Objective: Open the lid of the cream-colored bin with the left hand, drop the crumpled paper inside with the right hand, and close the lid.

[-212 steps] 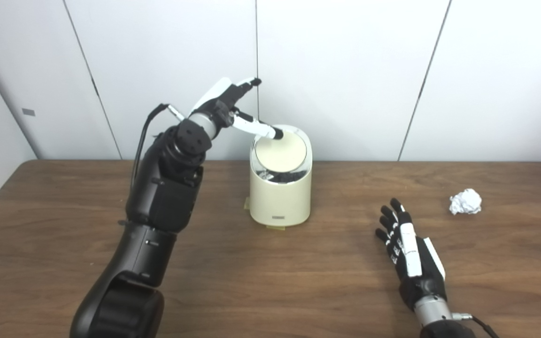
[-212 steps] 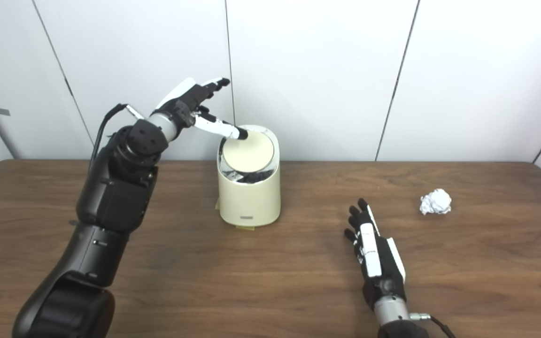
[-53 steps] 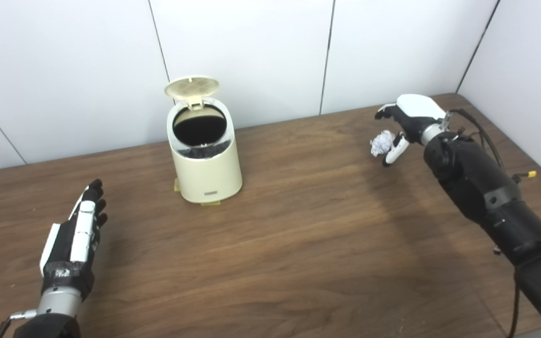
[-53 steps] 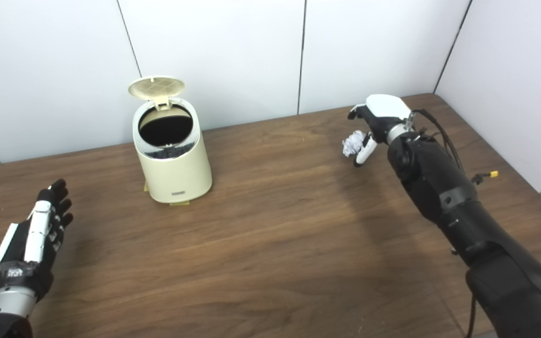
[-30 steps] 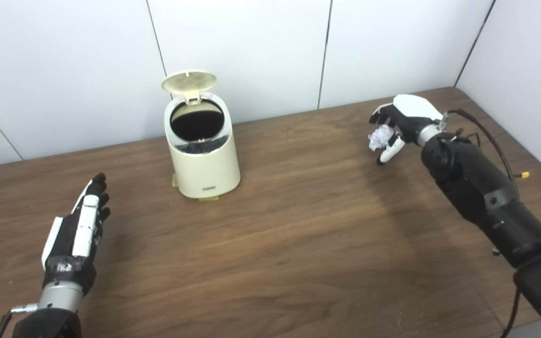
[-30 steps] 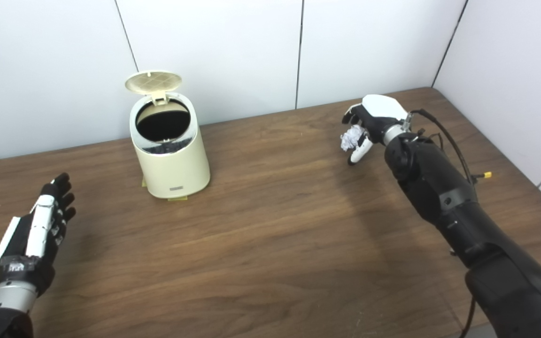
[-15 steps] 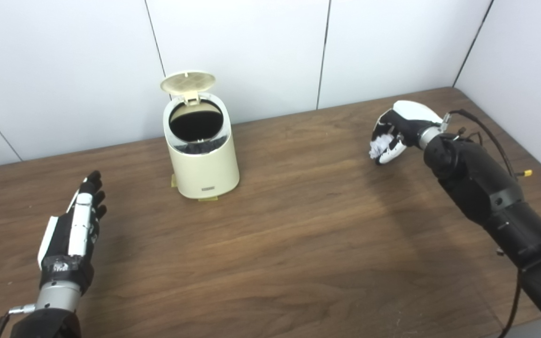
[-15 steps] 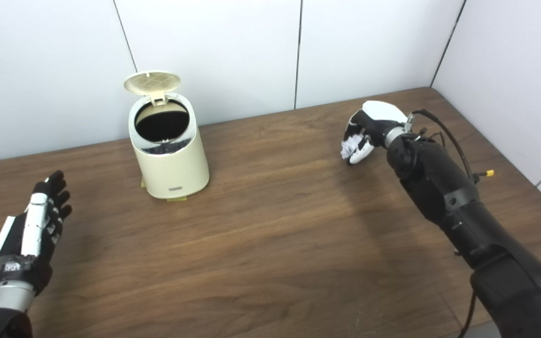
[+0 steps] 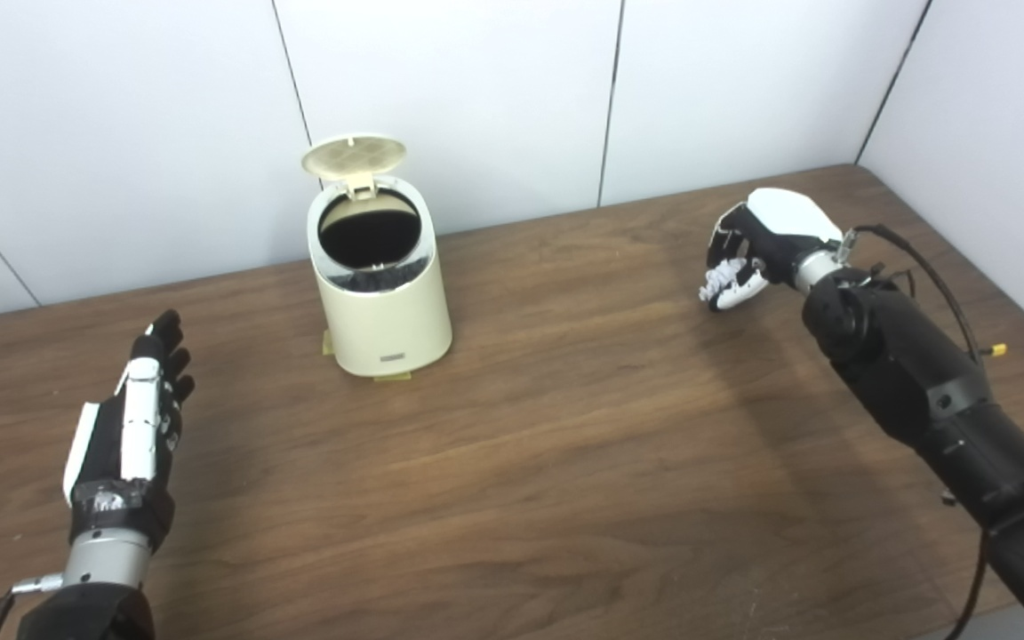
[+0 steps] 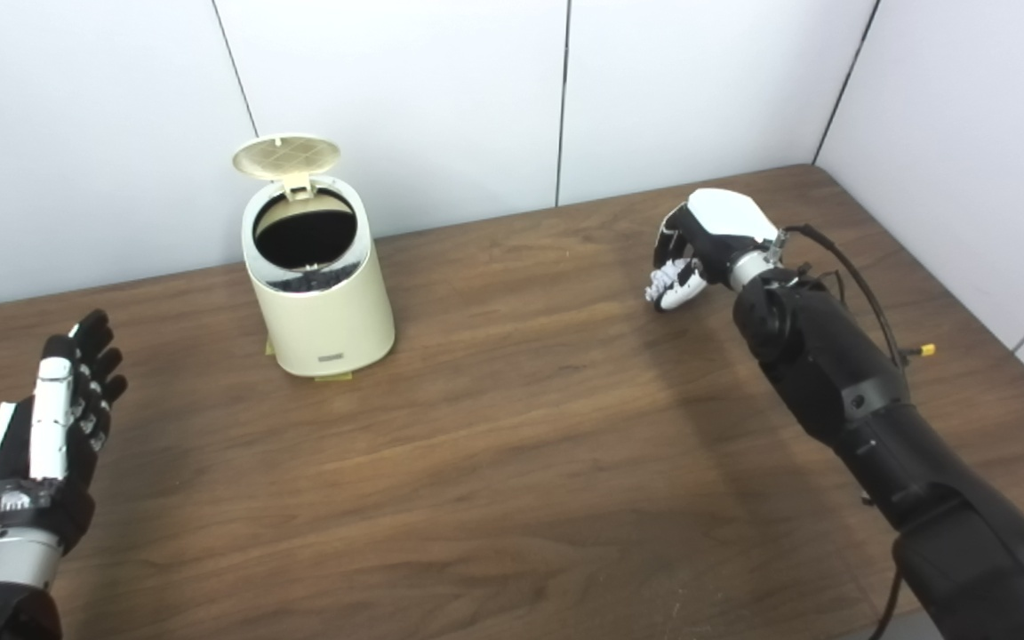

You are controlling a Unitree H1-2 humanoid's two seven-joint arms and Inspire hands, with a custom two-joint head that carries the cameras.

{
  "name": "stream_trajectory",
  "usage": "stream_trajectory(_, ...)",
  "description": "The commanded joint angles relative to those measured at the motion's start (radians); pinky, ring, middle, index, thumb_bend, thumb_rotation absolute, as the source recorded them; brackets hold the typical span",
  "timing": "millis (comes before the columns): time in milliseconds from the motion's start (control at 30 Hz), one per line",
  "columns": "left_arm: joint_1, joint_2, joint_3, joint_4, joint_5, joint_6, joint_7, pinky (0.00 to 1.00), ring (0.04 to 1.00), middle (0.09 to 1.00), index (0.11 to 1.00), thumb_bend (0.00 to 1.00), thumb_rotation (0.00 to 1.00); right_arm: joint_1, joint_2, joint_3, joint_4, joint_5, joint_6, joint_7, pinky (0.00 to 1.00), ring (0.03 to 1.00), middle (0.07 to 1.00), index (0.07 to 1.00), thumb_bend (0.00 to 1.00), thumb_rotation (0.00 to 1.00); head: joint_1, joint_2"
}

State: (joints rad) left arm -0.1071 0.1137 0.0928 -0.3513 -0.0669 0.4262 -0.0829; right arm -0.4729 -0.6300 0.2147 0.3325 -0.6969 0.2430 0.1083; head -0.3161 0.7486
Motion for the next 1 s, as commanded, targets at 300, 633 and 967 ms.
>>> stream_trajectory(300,-0.018,0.000,-0.019,0.046,0.014,-0.105,0.010,1.00,1.000,0.999,0.971,0.58,0.97,-0.050,0.024,-0.028,-0.368,-0.048,-0.034,-0.020,0.34,0.397,0.496,0.494,0.50,0.00,0.077,-0.030)
stream_trajectory(633,0.009,-0.029,-0.051,0.087,0.049,-0.163,0.028,1.00,0.985,0.985,0.957,0.52,0.97,-0.127,0.220,0.012,-0.542,-0.099,-0.073,-0.013,0.32,0.374,0.501,0.530,0.49,0.00,0.215,-0.093)
stream_trajectory(967,0.026,-0.041,-0.091,0.110,0.084,-0.191,0.033,1.00,1.000,0.987,0.969,0.54,0.96,-0.190,0.363,0.054,-0.475,-0.090,-0.183,-0.043,0.31,0.386,0.509,0.542,0.49,0.00,0.295,-0.131)
